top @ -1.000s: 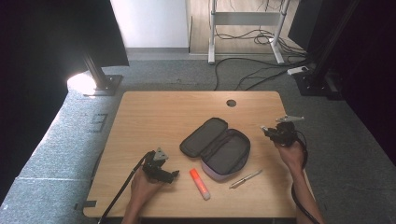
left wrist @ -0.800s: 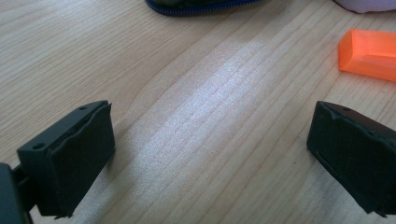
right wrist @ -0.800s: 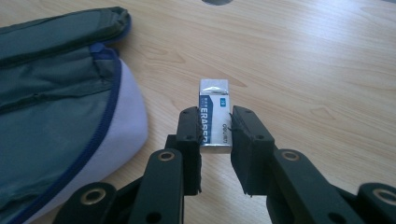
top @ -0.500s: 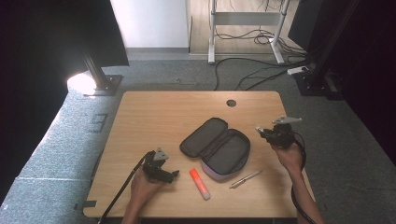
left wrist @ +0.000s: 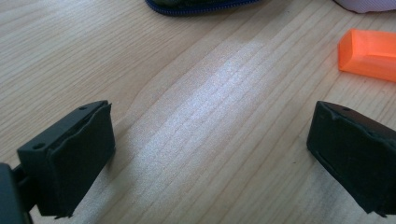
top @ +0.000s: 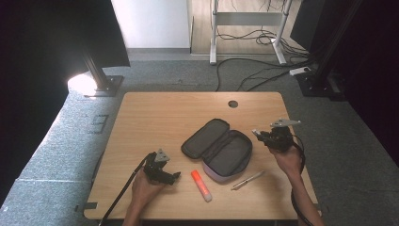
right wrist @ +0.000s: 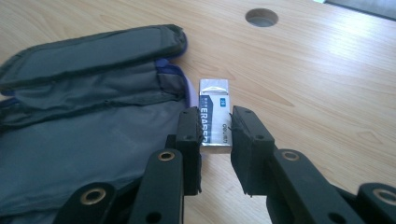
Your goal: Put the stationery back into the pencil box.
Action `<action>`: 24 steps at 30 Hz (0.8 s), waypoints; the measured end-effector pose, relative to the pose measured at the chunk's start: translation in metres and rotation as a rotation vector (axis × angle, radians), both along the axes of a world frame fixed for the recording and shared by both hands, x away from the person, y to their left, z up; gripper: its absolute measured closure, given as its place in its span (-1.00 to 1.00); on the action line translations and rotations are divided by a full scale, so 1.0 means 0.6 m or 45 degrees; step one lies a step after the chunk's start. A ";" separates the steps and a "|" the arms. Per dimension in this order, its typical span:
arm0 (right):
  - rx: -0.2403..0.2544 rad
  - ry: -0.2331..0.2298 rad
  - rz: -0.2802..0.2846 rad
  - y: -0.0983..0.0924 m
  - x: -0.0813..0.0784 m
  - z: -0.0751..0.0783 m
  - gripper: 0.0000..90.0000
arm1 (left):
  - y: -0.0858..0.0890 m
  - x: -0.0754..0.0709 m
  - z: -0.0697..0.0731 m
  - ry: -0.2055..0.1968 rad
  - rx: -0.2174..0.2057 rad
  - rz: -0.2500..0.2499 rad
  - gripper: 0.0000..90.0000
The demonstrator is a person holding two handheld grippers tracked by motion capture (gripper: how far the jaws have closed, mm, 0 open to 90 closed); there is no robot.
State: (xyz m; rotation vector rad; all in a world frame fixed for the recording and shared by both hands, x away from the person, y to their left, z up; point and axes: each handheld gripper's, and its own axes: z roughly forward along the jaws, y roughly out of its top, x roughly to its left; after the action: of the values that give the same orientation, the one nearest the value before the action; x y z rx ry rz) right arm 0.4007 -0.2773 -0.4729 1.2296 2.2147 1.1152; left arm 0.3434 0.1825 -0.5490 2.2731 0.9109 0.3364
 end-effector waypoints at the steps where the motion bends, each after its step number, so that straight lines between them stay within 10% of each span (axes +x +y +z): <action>1: 0.001 -0.003 0.006 0.003 -0.001 0.001 0.60 | 0.000 0.000 0.000 0.000 0.000 0.000 -0.99; 24: -0.008 -0.006 0.125 0.073 -0.003 -0.003 0.60 | 0.000 0.000 0.000 0.000 0.000 0.000 -0.99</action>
State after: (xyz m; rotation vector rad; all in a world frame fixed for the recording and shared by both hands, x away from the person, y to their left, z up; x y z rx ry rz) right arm 0.3986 -0.2334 -0.4749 1.1250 2.2953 1.1460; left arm 0.3434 0.1825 -0.5490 2.2732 0.9107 0.3364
